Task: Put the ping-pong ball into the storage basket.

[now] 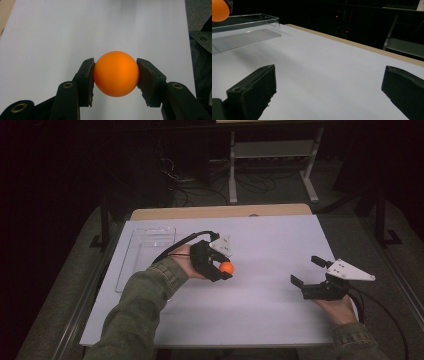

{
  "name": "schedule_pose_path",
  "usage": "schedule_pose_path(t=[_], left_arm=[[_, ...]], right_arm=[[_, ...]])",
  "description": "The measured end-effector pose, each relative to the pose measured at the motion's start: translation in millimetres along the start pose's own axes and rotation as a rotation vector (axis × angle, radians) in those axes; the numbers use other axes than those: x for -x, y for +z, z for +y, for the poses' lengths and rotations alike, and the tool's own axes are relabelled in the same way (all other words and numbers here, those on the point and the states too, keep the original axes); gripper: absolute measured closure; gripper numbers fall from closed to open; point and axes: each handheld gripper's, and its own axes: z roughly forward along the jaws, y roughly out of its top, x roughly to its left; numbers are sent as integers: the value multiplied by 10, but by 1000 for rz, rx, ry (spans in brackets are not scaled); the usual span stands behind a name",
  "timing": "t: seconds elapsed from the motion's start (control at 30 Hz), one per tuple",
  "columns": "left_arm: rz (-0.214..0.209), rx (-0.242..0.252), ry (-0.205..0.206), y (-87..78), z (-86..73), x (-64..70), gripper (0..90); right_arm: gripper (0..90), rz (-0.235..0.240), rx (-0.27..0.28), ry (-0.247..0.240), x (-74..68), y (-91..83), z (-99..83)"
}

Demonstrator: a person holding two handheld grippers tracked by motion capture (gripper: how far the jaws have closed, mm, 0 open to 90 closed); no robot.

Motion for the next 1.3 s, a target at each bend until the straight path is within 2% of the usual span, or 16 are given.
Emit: schedule_pose_path(t=[0.33, 1.3], left_arm=[[11, -14, -3, -97, -83, -15, 501], [46, -46, -51, -376, -302, -69, 502]], right_arm=[[0, -1, -2, 0, -1, 0, -1], [0, 3, -9, -4, -10, 9, -5]])
